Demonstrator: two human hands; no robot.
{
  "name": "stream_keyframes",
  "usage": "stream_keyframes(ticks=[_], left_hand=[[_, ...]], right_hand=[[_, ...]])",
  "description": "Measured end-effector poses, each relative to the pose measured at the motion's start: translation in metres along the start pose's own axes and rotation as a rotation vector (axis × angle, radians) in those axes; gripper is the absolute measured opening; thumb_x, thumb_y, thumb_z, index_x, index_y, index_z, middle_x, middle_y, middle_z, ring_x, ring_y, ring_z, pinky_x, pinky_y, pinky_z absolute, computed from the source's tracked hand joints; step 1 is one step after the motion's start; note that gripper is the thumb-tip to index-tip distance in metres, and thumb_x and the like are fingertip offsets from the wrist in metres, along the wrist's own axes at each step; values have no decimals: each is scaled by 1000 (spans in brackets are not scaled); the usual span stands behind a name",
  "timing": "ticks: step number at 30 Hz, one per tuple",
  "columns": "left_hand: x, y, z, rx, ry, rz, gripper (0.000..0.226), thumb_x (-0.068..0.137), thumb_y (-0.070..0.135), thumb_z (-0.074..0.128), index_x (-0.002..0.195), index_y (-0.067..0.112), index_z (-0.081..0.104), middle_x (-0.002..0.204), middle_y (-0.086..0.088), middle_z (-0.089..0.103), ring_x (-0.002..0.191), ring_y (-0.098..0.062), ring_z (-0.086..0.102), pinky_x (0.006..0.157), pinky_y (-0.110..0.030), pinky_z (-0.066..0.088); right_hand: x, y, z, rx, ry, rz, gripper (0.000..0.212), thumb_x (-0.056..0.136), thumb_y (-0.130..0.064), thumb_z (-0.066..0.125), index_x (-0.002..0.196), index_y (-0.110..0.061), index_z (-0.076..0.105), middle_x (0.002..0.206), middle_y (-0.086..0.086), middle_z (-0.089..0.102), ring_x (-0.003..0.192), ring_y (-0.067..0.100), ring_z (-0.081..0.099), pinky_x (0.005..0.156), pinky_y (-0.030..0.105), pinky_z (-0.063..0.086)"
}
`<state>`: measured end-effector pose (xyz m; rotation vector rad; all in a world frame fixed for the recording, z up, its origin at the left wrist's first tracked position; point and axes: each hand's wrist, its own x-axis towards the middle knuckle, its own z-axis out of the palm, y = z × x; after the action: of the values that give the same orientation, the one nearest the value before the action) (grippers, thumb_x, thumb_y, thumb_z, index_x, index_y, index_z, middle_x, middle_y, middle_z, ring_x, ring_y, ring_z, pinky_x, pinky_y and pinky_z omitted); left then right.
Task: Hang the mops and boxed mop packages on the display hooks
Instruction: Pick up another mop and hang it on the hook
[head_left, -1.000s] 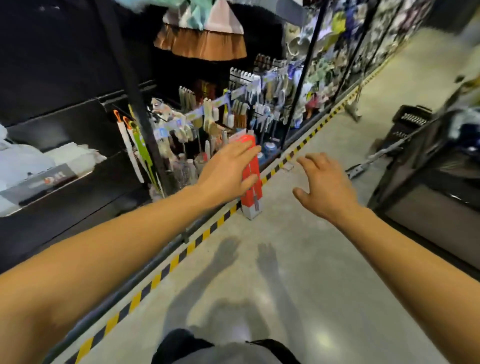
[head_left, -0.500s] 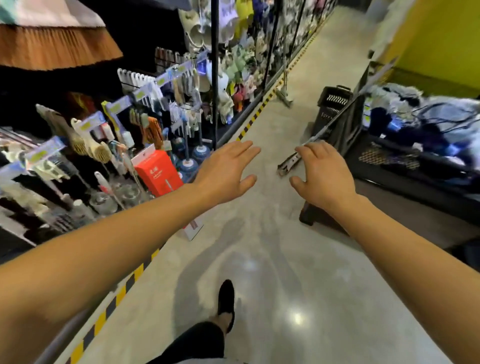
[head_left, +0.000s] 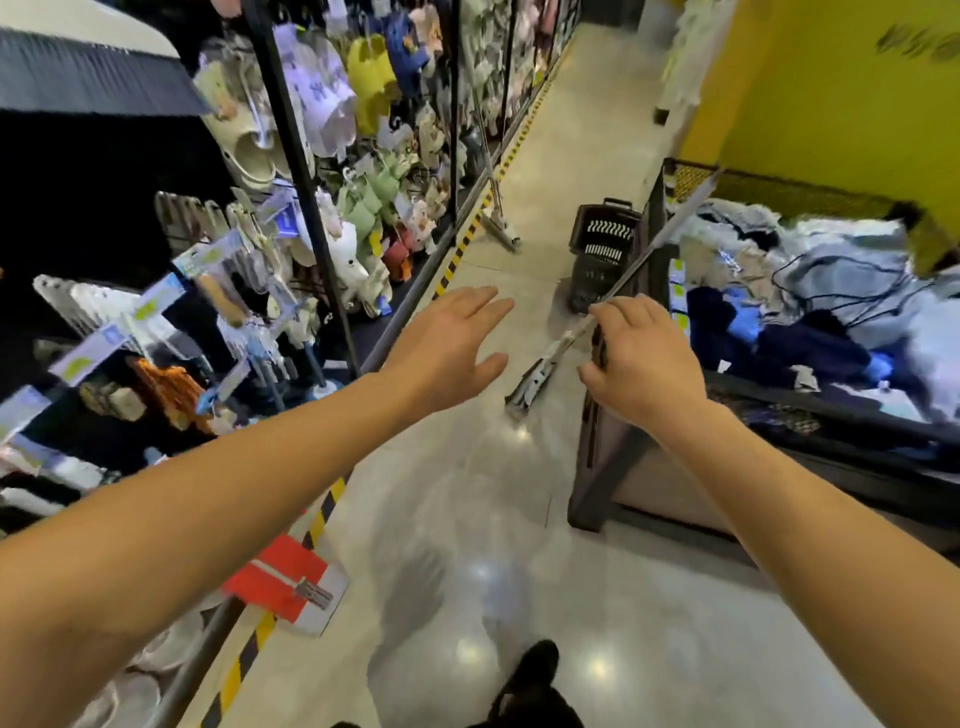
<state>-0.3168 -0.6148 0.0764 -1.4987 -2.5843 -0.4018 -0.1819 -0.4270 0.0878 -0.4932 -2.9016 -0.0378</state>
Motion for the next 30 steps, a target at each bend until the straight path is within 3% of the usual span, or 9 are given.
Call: stream_keyframes(ticks=[9,15,24,30], left_hand=[[204,-13,57,-3,37,23,65,96,42,56,152,18,35,158,-7,35,145,-25,31,118,-34,22],[333,0,80,-54,15,41,64,96,39,56,152,16,36,158,-7,34,145,-26,29,118,-36,21],[497,-2,137,-136,-32,136,65,96,37,57,153,19,33,159,-4,33,145,-25,28,117,-33,23],[604,-22,193,-179,-112,260,65,94,39,59,151,18,38,157,-6,37,143,-28,33,117,-40,29]], right_hand=[[162,127,30,-24,21,21,60,90,-32,64,141,-5,49,140,14,51,133,32,41,112,36,26],[259,221,35,11,22,96,65,90,-32,65,147,-9,45,147,13,47,140,33,36,117,41,26],[358,337,66,37,-32,274,68,91,-32,68,149,-7,42,151,15,43,142,34,33,117,42,28],[421,393,107,81,-43,443,61,94,-31,65,146,-11,42,148,10,44,134,33,40,106,48,43]])
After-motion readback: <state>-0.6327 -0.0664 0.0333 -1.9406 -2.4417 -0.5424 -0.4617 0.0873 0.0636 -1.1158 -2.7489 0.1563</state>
